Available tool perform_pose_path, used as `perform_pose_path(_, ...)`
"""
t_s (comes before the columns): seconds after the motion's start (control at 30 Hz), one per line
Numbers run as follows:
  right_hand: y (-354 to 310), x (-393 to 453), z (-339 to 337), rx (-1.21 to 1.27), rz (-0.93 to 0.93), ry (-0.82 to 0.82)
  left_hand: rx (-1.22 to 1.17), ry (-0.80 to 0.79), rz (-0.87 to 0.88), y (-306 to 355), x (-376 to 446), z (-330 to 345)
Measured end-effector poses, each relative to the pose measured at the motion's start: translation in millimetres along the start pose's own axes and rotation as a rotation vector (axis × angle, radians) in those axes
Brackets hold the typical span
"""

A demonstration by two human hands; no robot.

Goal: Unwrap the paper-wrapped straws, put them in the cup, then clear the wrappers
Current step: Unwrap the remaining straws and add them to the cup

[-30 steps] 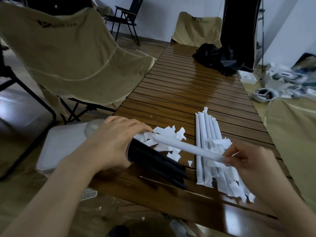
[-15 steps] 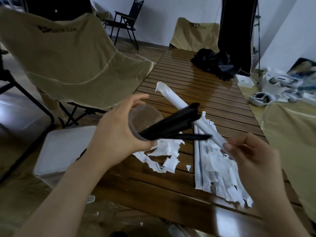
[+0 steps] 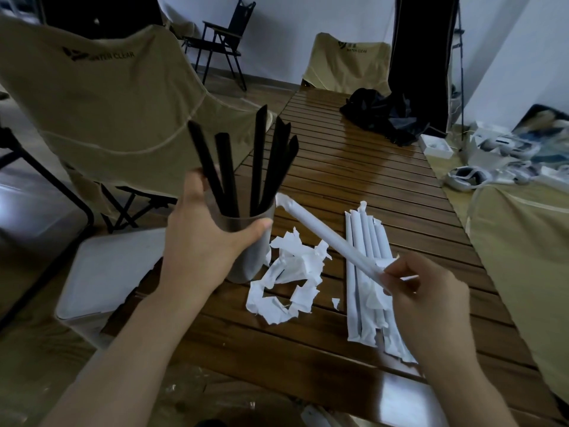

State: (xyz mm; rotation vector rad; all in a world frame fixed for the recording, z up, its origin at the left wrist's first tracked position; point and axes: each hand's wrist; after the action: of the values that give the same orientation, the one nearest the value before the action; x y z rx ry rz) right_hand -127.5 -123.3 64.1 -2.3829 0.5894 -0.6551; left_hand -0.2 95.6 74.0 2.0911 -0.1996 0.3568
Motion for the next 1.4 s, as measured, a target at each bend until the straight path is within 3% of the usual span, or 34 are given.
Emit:
perform_pose_path(0.27, 2.8, -0.8, 2.9, -0.164, 0.08, -0.128, 0.105, 0.01, -0.006, 1.4, -4.5, 4.6)
perform_pose_path(0.57, 8.0, 1.9, -2.8, -0.164, 0.062, -0.28, 0.08, 0.014, -0.039, 1.7, -3.0, 3.9)
perform_pose_path(0.63, 8.6, 1.9, -3.1, -0.177, 0.063, -0.268, 0.093, 0.08, 0.01, 6.4, -8.3, 3.0)
perform_pose_path(0.73, 10.1, 1.2, -7.9, -0.222, 0.075, -0.111, 0.137, 0.227, 0.177, 14.7, -21.2, 6.7)
perform_pose_path(0.83, 10.8, 3.7, -19.8, -0.215, 0.103, -0.024, 0.227, 0.258, 0.304, 18.3, -30.5, 14.8)
perform_pose_path(0.93, 13.5, 7.4, -32.3, -0.202, 0.059, -0.079, 0.278, 0.249, 0.32, 19.2, -37.2, 21.3)
perform_pose_path(1.07, 23.2, 9.1, -40.7, -0.236, -0.041, -0.232, 0.253, 0.403, 0.436, 28.1, -43.8, 19.2)
perform_pose_path(1.1, 24.4, 9.4, -40.0, -0.237, -0.066, -0.278, 0.251, 0.363, 0.516, 29.1, -45.9, 20.6)
perform_pose_path(1.2, 19.2, 7.7, -30.3, -0.177, -0.126, -0.396, 0.291, -0.098, 0.677, 30.4, -57.5, 35.1)
perform_pose_path(1.27, 9.8, 3.8, -17.3, -0.104, -0.163, -0.429, 0.411, -0.301, 0.717, 26.6, -67.4, 49.1)
perform_pose_path(1.4, -5.6, -6.9, 6.7, -0.028, -0.276, -0.331, 0.367, -0.452, 0.578, 22.5, -73.6, 58.9)
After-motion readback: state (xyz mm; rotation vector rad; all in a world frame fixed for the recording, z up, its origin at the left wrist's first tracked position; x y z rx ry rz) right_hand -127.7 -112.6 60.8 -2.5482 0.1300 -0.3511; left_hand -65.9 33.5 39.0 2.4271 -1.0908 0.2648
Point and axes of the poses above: each hand's wrist, its own x-axis towards the middle knuckle, its own z-axis out of the palm, y = z × x, and after that the axes turned 5 degrees about -z, right-handed
